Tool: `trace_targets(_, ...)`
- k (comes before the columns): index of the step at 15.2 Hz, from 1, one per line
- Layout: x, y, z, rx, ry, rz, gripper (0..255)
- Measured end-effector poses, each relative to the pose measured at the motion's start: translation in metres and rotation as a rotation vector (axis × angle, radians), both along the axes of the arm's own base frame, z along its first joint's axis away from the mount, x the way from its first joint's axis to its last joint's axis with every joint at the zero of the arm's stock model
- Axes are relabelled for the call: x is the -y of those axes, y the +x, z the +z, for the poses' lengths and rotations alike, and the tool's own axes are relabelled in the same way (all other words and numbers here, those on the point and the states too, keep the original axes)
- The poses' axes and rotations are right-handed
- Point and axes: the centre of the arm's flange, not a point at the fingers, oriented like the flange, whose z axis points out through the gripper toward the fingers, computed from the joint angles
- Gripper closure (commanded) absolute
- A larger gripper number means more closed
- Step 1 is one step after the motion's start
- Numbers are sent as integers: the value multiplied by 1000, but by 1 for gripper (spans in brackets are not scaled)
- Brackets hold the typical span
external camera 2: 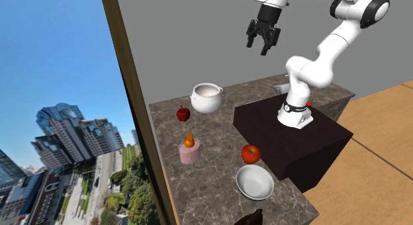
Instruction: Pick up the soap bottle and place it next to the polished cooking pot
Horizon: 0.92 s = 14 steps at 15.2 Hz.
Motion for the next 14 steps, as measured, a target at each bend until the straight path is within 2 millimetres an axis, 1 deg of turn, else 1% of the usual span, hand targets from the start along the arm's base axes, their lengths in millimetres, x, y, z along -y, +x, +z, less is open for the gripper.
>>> trace_targets(1, 0, 0, 0, 0, 0, 0, 0)
trace_targets(4, 6, 16, -20, -11, 2, -2, 0)
trace_targets(5, 8, 21, -31, -15, 3, -3, 0)
trace_targets(6, 5, 28, -41, -20, 3, -4, 0)
trace_targets(9, 14, 58, -77, -35, 5, -7, 0)
trace_targets(11, 16, 70, -98, -45, 7, -9, 0)
trace_targets(12, 18, 77, -114, -51, 8, -10, 0)
trace_targets(14, 21, 90, -137, -60, 9, -12, 0)
